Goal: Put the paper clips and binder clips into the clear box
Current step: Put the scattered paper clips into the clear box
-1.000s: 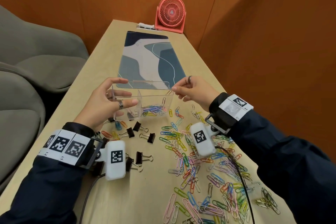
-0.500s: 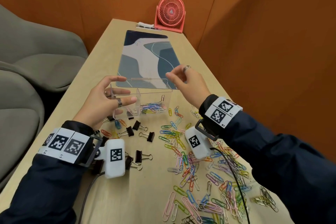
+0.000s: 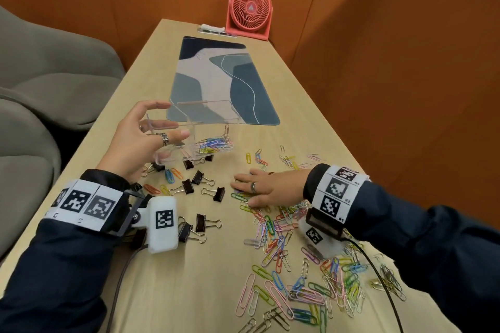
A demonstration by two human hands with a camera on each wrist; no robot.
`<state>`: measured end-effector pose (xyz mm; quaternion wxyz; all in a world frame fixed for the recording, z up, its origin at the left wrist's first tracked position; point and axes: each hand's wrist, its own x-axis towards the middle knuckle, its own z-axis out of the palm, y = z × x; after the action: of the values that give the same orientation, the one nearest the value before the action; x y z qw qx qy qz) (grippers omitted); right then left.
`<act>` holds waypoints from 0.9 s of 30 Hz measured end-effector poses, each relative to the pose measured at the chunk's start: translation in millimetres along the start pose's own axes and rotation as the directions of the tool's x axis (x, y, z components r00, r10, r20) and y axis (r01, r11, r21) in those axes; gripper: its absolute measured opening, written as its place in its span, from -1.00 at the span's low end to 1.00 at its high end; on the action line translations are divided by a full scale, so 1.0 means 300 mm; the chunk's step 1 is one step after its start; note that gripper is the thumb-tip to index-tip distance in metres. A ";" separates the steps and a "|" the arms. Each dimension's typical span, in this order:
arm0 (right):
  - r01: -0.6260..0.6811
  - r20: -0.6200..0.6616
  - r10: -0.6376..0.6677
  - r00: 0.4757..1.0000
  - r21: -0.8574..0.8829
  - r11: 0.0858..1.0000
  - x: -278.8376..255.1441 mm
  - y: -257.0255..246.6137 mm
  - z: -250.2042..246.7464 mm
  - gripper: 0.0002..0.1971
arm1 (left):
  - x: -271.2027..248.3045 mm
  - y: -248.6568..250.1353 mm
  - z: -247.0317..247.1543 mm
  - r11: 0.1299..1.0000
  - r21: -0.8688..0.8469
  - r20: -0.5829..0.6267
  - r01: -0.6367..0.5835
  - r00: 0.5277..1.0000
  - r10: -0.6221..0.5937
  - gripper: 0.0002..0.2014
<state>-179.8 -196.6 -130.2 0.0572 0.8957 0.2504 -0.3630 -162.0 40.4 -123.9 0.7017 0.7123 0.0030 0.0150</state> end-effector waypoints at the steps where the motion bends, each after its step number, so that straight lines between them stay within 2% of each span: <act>1: -0.009 0.015 0.010 1.000 -0.015 1.000 -0.002 0.002 0.008 -0.41 | -0.001 0.001 0.001 1.000 0.001 0.001 0.002 1.000 -0.002 -0.47; 6: -0.089 0.009 0.089 0.996 -0.009 0.996 -0.050 0.045 0.017 -0.39 | 0.001 -0.003 0.005 1.000 0.023 0.009 -0.011 1.000 0.011 -0.49; 8: -0.070 -0.025 0.070 0.997 0.001 0.998 -0.063 0.043 0.026 -0.38 | 0.001 -0.004 0.006 0.999 0.033 0.012 -0.010 1.000 0.010 -0.47; 11: -0.010 -0.004 0.009 1.000 -0.106 0.994 -0.058 0.018 0.049 -0.38 | 0.001 -0.007 0.009 0.999 0.044 0.022 -0.013 1.000 0.012 -0.45; 14: -0.027 0.023 0.032 0.999 -0.161 0.987 -0.058 0.030 0.055 -0.38 | 0.000 -0.006 0.012 0.999 0.047 0.032 -0.017 0.999 0.016 -0.46; 16: -0.047 0.014 0.048 0.999 -0.056 0.997 -0.075 0.070 0.045 -0.41 | -0.004 -0.003 0.015 0.999 0.045 0.034 -0.016 0.999 0.015 -0.47; 18: -0.035 -0.116 0.057 0.992 0.183 0.983 -0.096 0.121 0.031 -0.45 | -0.008 0.002 0.017 0.999 0.040 0.037 -0.016 0.999 0.015 -0.46; 20: -0.050 -0.320 0.175 0.931 0.364 0.930 -0.105 0.183 0.015 -0.46 | -0.011 0.008 0.019 0.999 0.032 0.041 -0.014 0.999 0.012 -0.45; 21: -0.102 -0.372 0.265 0.890 0.403 0.909 -0.101 0.221 0.011 -0.45 | -0.013 0.009 0.020 1.000 0.029 0.041 -0.011 0.999 0.010 -0.43; 22: -0.178 -0.376 0.356 0.855 0.433 0.884 -0.092 0.260 0.009 -0.43 | -0.015 0.010 0.020 1.000 0.028 0.043 -0.010 0.999 0.009 -0.42; 24: -0.337 -0.289 0.508 0.812 0.479 0.811 -0.067 0.329 0.019 -0.38 | -0.017 0.008 0.020 0.999 0.033 0.051 -0.015 0.999 0.013 -0.41; 27: -0.449 -0.186 0.572 0.799 0.448 0.773 -0.041 0.359 0.045 -0.36 | -0.015 0.003 0.021 0.999 0.041 0.061 -0.029 0.998 0.026 -0.42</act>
<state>-143.0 -298.8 -140.3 -0.0608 0.9687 -0.0756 -0.2284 -166.5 34.1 -123.3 0.6863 0.7268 -0.0274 0.0032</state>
